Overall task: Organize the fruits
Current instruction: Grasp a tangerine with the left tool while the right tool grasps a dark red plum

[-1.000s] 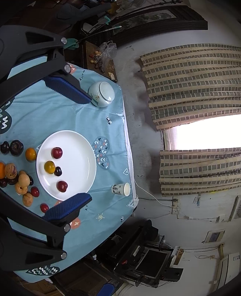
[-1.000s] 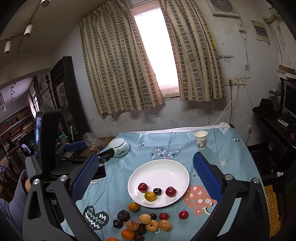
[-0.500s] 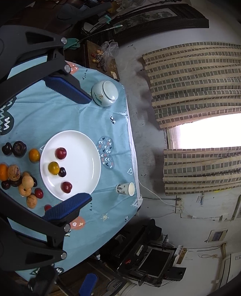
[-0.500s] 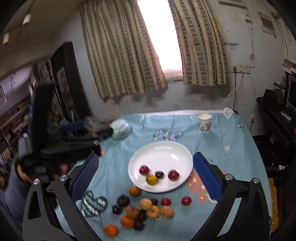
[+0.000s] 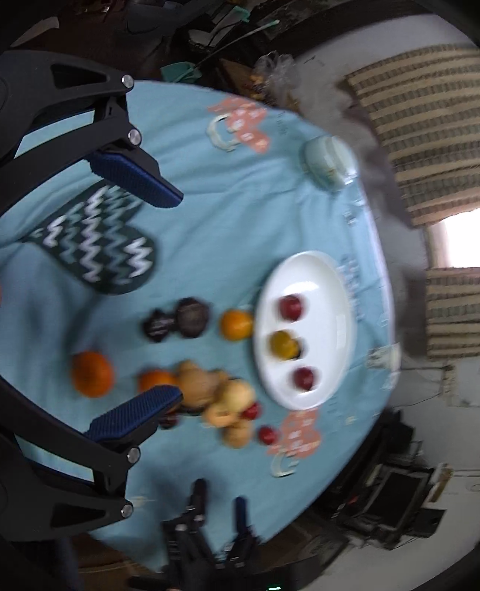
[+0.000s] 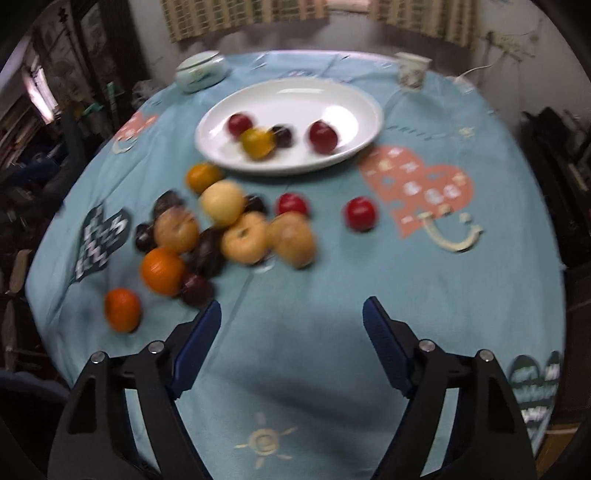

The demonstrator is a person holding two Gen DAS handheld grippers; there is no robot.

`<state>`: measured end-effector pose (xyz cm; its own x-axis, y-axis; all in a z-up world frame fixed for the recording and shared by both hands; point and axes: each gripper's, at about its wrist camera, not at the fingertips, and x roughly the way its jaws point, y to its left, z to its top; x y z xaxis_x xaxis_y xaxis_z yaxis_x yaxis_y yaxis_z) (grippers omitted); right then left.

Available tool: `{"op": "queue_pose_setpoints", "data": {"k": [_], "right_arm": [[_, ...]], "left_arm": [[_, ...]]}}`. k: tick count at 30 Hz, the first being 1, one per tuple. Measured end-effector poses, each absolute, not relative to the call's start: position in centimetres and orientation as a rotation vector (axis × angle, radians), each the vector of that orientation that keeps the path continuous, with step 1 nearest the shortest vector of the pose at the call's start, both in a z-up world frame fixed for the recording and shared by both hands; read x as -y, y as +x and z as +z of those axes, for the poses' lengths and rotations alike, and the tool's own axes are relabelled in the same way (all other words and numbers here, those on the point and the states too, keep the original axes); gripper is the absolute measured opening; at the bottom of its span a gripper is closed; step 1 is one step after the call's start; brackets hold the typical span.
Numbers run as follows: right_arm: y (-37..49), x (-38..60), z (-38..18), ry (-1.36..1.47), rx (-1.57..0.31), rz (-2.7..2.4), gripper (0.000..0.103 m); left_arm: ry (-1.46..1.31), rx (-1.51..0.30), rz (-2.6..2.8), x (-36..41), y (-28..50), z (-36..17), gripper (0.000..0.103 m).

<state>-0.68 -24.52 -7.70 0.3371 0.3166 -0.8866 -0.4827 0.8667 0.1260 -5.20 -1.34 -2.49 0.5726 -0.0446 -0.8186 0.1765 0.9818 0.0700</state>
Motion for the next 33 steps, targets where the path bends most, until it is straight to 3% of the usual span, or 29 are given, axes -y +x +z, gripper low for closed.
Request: {"op": "queue_pose_setpoints", "data": {"k": [6,16,18,19,20,21,26,30,33], "right_arm": [[-1.8,21.7,-9.2,-0.192,-1.185,0.615,0.079],[-1.8,22.8,-9.3,-0.173,-1.201,0.57,0.079],[-1.9,23.0,-9.4,-0.164,-1.196,0.56,0.079],[-1.9,23.0,-9.5,-0.154,-1.195,0.56,0.079],[-1.9,23.0,-9.5,-0.149,-1.196,0.562,0.079],[-1.9,22.8,-9.5,-0.147,-1.192,0.565,0.079],[-2.0,20.7,-9.6,-0.163,-1.17,0.631,0.078],[-1.2,18.7,-10.2,-0.197,-1.164,0.674,0.07],[-0.4,17.6,-11.4,-0.25,-1.192,0.667,0.059]], "left_arm": [[0.162,-1.089,-0.269,4.1,-8.7,-7.2,0.098],[0.135,-1.17,-0.277,6.0,-6.7,-10.0,0.096],[0.136,-1.179,-0.281,6.3,-6.3,-10.4,0.09],[0.139,-1.193,-0.287,6.6,-6.0,-10.9,0.079],[0.138,-1.213,-0.293,6.8,-5.7,-11.3,0.056],[0.134,-1.243,-0.295,6.9,-5.5,-12.0,0.043],[0.091,-1.263,-0.303,6.1,-5.4,-12.1,0.043],[0.033,-1.253,-0.279,4.2,-6.1,-11.0,0.043],[0.003,-1.239,-0.244,2.7,-6.4,-10.0,0.043]]}}
